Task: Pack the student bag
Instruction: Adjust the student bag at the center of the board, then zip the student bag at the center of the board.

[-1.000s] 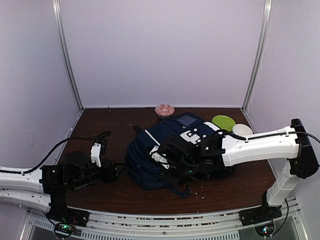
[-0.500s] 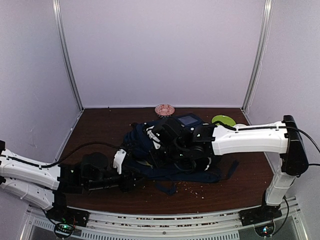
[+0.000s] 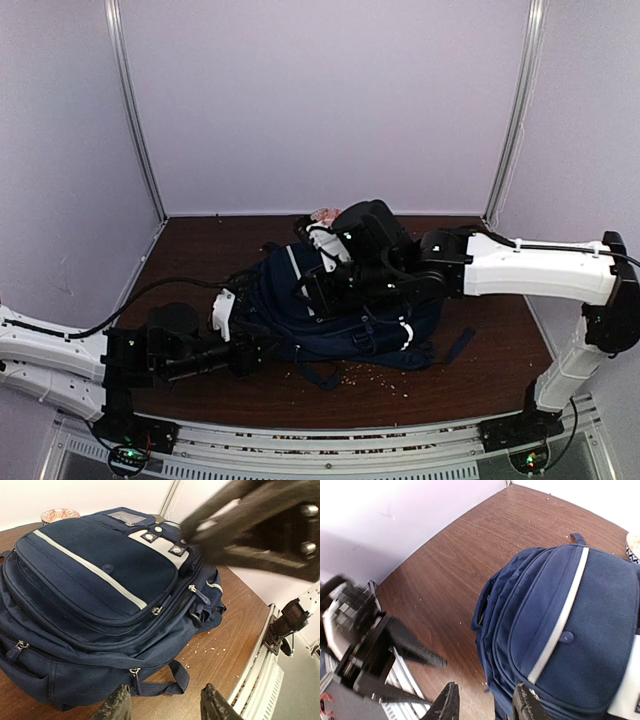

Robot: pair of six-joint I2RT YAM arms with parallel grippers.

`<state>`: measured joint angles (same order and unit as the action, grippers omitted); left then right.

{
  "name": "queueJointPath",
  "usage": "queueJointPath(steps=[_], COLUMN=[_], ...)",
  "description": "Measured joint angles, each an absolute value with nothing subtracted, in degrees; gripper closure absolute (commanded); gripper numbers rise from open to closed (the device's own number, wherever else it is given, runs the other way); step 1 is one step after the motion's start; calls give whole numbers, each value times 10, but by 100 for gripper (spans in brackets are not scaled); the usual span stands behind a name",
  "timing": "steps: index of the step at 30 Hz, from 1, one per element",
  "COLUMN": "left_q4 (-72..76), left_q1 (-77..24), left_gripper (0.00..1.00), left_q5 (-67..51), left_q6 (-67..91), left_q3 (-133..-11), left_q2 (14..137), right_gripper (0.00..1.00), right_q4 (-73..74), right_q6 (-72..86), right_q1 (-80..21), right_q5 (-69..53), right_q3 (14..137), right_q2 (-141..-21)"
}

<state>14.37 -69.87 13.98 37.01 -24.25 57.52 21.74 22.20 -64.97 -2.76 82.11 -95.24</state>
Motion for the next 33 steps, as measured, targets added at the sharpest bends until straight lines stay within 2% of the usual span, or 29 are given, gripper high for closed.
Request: queueJointPath(steps=[5,10,24,33], left_q4=[135,135,131,119], left_q1=[-699,-699,-710,-710], left_gripper=[18,18,18,21], left_q5=[154,159,152,155], left_q6=[376,386,389,385], left_q3=[-240,-231,-250,-313], left_q2=[575,577,674,772], right_gripper=[63,61,60,60], right_q4=[225,245,260,225], right_q6=[180,154,124,172], right_q1=[-650,-655,-685,-674], right_q5=[-24,-22,36,70], right_q3=[743,673,685,639], right_q2=[-877,-875,-940,-879])
